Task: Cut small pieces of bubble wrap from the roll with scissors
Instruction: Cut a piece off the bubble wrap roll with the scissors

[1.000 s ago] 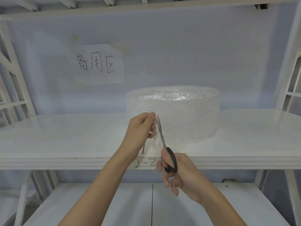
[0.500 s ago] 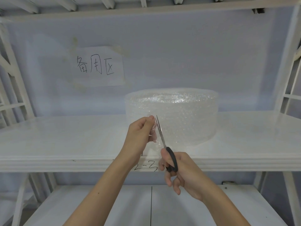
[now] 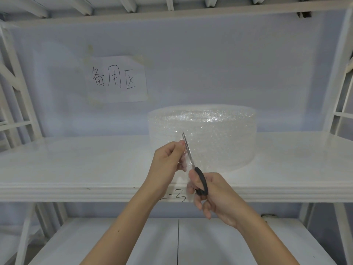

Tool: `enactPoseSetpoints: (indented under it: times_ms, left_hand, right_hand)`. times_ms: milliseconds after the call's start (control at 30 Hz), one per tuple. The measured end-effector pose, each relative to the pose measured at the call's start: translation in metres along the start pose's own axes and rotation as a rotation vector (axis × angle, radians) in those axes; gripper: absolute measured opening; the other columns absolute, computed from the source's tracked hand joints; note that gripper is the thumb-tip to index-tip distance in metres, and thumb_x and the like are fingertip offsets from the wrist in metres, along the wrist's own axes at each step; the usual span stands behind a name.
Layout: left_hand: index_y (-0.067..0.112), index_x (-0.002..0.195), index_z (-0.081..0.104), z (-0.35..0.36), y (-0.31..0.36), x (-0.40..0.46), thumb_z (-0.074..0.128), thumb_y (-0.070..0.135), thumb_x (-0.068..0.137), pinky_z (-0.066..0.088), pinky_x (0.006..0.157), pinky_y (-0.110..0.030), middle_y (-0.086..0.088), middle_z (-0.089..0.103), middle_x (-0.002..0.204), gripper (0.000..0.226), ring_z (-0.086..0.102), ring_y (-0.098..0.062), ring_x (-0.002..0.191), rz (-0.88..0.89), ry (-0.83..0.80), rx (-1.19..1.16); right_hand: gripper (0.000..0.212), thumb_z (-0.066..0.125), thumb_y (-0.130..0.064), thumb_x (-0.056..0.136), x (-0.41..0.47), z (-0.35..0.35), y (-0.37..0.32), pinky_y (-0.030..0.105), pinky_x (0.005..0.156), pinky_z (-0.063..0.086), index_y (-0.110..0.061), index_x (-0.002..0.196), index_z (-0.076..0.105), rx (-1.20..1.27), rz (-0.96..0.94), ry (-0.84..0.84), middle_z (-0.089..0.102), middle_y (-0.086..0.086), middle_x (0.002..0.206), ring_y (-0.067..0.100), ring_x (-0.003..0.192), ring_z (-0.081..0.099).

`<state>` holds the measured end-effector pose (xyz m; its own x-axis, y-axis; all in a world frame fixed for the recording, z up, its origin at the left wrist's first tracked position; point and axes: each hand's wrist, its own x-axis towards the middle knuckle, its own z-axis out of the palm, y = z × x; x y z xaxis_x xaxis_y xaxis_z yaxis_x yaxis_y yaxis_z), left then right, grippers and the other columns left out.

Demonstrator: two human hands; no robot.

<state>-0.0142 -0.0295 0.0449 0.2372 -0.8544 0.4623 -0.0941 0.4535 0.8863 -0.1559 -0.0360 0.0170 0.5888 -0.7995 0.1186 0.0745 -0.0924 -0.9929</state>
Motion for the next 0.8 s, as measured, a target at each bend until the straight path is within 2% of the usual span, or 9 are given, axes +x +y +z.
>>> enactPoseSetpoints:
  times_ms: [133,267,433,500,600,633,700,800]
  left_hand:
    - [0.01,0.063,0.048,0.0,0.002,-0.002,0.05,0.02,0.102,0.036,0.046,-0.013,0.011,0.045,0.047,0.04,0.039,-0.004,0.042,0.01,-0.006,0.009]
    - [0.01,0.067,0.054,0.0,-0.001,-0.004,0.052,0.026,0.101,0.042,0.056,-0.022,-0.002,0.049,0.059,0.037,0.045,-0.015,0.056,0.031,-0.036,0.046]
    - [0.017,0.065,0.06,-0.002,-0.003,-0.005,0.052,0.022,0.101,0.044,0.059,-0.028,0.007,0.055,0.056,0.037,0.049,-0.011,0.052,0.028,-0.053,0.04]
    - [0.018,0.065,0.06,-0.003,-0.003,-0.007,0.052,0.023,0.101,0.045,0.059,-0.031,-0.001,0.058,0.059,0.037,0.052,-0.015,0.052,0.034,-0.079,0.048]
    - [0.014,0.067,0.062,-0.004,-0.004,-0.009,0.051,0.024,0.102,0.048,0.06,-0.035,-0.027,0.062,0.069,0.038,0.057,-0.024,0.055,0.045,-0.121,0.043]
    - [0.013,0.068,0.062,-0.004,-0.005,-0.009,0.051,0.024,0.102,0.048,0.062,-0.036,-0.028,0.062,0.071,0.038,0.057,-0.026,0.058,0.047,-0.119,0.039]
    - [0.016,0.068,0.064,-0.006,-0.007,-0.008,0.051,0.024,0.102,0.047,0.064,-0.033,-0.018,0.064,0.071,0.037,0.057,-0.024,0.061,0.045,-0.109,0.048]
    - [0.011,0.073,0.068,-0.007,-0.008,-0.011,0.051,0.018,0.101,0.043,0.059,-0.019,-0.011,0.063,0.068,0.033,0.054,-0.02,0.062,0.034,-0.152,0.126]
  right_hand:
    - [0.049,0.069,-0.054,0.072,0.001,0.0,0.0,0.019,0.028,0.035,-0.007,0.072,0.058,0.013,0.001,0.014,0.052,0.011,0.075,0.015,0.04,0.048]
    - [0.051,0.071,-0.067,0.066,0.003,0.002,-0.007,0.019,0.028,0.035,-0.019,0.056,0.059,0.017,-0.017,-0.014,0.046,0.017,0.078,0.016,0.042,0.048]
    - [0.053,0.068,-0.058,0.065,0.006,0.004,-0.01,0.019,0.026,0.034,-0.006,0.069,0.056,0.037,-0.031,0.012,0.045,0.009,0.064,0.014,0.037,0.044]
    - [0.052,0.066,-0.058,0.067,0.006,0.004,-0.011,0.019,0.027,0.034,-0.007,0.068,0.056,0.041,-0.028,0.014,0.046,0.008,0.062,0.015,0.037,0.045]
    - [0.051,0.064,-0.061,0.068,0.007,0.005,-0.014,0.019,0.027,0.034,-0.01,0.063,0.058,0.038,-0.028,0.006,0.049,0.007,0.065,0.016,0.04,0.047]
    - [0.049,0.063,-0.061,0.069,0.008,0.005,-0.016,0.019,0.027,0.034,-0.013,0.06,0.059,0.03,-0.028,0.008,0.049,0.007,0.065,0.015,0.039,0.046]
    - [0.046,0.063,-0.059,0.072,0.008,0.005,-0.018,0.019,0.028,0.034,-0.017,0.052,0.059,0.013,-0.033,0.022,0.049,0.006,0.065,0.014,0.038,0.045]
    - [0.045,0.064,-0.056,0.073,0.009,0.004,-0.022,0.02,0.031,0.035,-0.019,0.048,0.061,-0.006,-0.055,0.039,0.05,0.003,0.06,0.013,0.035,0.043]
